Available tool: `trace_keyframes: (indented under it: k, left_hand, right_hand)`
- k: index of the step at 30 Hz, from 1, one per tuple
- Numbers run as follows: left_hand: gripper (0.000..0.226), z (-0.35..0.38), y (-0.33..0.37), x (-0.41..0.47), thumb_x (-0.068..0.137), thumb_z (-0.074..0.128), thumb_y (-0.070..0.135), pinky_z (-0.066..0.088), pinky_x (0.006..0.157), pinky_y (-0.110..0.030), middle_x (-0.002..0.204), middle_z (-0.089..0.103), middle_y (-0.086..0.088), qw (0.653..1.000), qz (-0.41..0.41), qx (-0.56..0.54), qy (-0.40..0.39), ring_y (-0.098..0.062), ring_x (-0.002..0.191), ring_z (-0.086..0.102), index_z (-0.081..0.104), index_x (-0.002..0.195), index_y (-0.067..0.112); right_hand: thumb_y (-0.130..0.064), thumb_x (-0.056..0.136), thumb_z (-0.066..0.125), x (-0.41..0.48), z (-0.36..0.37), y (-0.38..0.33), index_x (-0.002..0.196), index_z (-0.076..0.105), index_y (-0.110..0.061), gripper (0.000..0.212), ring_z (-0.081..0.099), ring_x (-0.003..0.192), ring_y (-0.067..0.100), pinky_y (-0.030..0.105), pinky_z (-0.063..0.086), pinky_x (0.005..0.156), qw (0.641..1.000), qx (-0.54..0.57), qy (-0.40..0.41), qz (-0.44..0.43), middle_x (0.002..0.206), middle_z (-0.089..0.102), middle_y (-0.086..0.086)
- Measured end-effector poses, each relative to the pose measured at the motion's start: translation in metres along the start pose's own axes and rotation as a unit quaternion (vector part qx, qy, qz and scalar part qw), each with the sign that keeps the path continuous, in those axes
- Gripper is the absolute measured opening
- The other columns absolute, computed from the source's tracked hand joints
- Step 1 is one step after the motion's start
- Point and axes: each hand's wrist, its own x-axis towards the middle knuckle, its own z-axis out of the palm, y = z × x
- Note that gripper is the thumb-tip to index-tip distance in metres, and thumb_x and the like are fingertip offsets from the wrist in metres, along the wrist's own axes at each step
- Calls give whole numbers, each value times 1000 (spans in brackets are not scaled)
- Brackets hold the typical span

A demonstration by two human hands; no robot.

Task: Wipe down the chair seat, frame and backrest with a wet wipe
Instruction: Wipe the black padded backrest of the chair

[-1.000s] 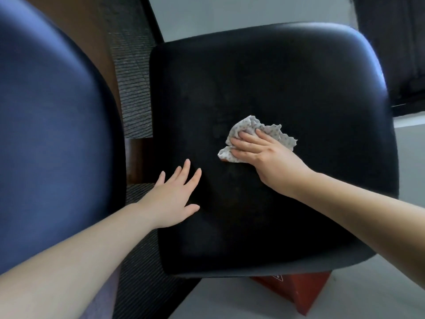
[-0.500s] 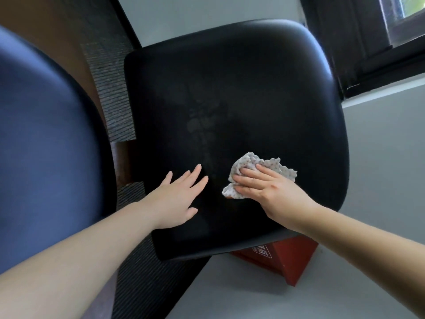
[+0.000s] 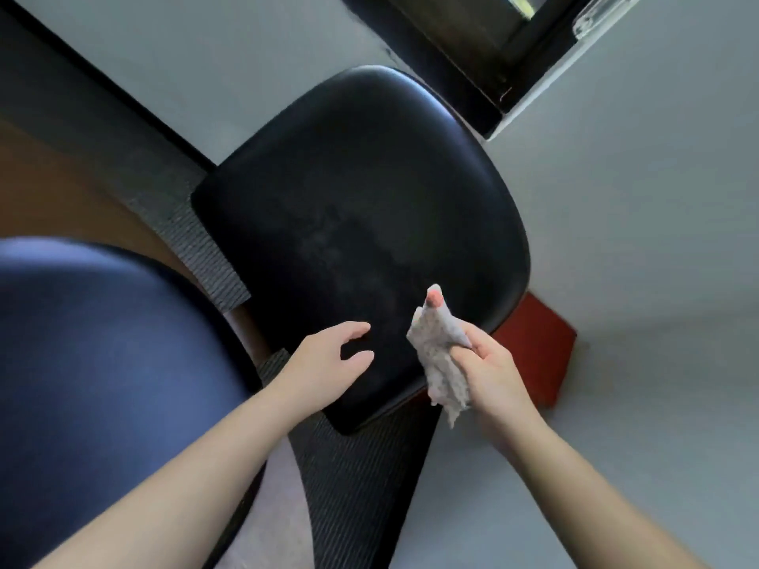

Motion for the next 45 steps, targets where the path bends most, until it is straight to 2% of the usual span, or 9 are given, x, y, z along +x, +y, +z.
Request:
trace_keyframes:
  k: [4, 10, 16, 20, 25, 29, 38, 41, 45]
  left_hand:
    - [34, -14, 32, -53, 90, 65, 35, 51, 88, -26, 106, 71, 11, 980, -86, -174, -48, -2, 99, 66, 61, 123, 28]
    - [6, -22, 40, -89, 74, 73, 30, 54, 79, -40, 87, 71, -3, 972, -123, -198, 9, -19, 84, 67, 70, 79, 26]
    - [7, 15, 66, -64, 87, 65, 20, 54, 71, -32, 96, 69, -2, 982, -125, -141, 21, -17, 89, 67, 64, 93, 20]
    - [36, 39, 94, -13, 89, 64, 21, 41, 87, -19, 128, 56, 5, 996, -6, 83, 33, -8, 111, 55, 55, 124, 24]
    - [77, 65, 138, 75, 95, 59, 29, 27, 114, -36, 164, -5, -4, 924, 153, 349, -9, -24, 150, 1, 12, 155, 26]
    - [102, 91, 126, 106, 90, 65, 41, 24, 117, -51, 159, -20, -21, 864, 174, 473, 18, -41, 148, -7, -12, 154, 21]
    - [95, 92, 97, 114, 87, 63, 44, 29, 116, -50, 162, -10, -17, 872, 258, 410, 68, -35, 150, -2, 0, 156, 23]
    - [89, 81, 75, 110, 91, 59, 44, 21, 120, -46, 162, -13, -14, 869, 298, 392, 47, -31, 150, -8, 0, 156, 25]
    - [93, 72, 27, 93, 91, 63, 36, 25, 118, -48, 161, -15, -16, 864, 292, 410, 9, -34, 149, -8, -4, 155, 26]
  right_hand:
    - [1, 96, 42, -55, 45, -12, 108, 66, -11, 29, 69, 99, 28, 43, 54, 88, 952, 290, 23, 98, 103, 72, 15]
    - [-8, 97, 52, -92, 76, -9, 107, 66, -6, 17, 69, 98, 31, 52, 53, 92, 927, 344, 71, 131, 101, 72, 16]
    - [-8, 97, 53, -81, 45, 6, 110, 64, -6, 18, 69, 99, 30, 50, 52, 93, 897, 415, 82, 131, 103, 72, 15]
    - [-8, 93, 49, -45, -1, 33, 99, 59, -17, 15, 66, 92, 21, 41, 54, 87, 879, 346, 304, 123, 104, 68, 12]
    - [-7, 96, 41, 27, -57, 26, 123, 50, -23, 32, 58, 97, 2, 9, 41, 76, 840, 306, 447, 25, 102, 59, -15]
    - [-25, 104, 38, 76, -60, 19, 117, 62, -32, 28, 56, 109, -7, 11, 41, 95, 888, 302, 345, -42, 101, 64, -24]
    - [-21, 100, 41, 39, 33, 119, 105, 68, -11, 30, 65, 92, 20, 21, 49, 72, 875, 393, 260, 115, 91, 71, 3]
    - [-25, 94, 40, 62, 15, 94, 116, 64, -8, 37, 61, 99, 12, 30, 49, 88, 851, 402, 336, 25, 101, 67, 0]
    - [-26, 93, 36, 62, 59, 105, 133, 47, -38, 44, 48, 112, 6, 36, 35, 108, 853, 359, 378, -12, 119, 52, -9]
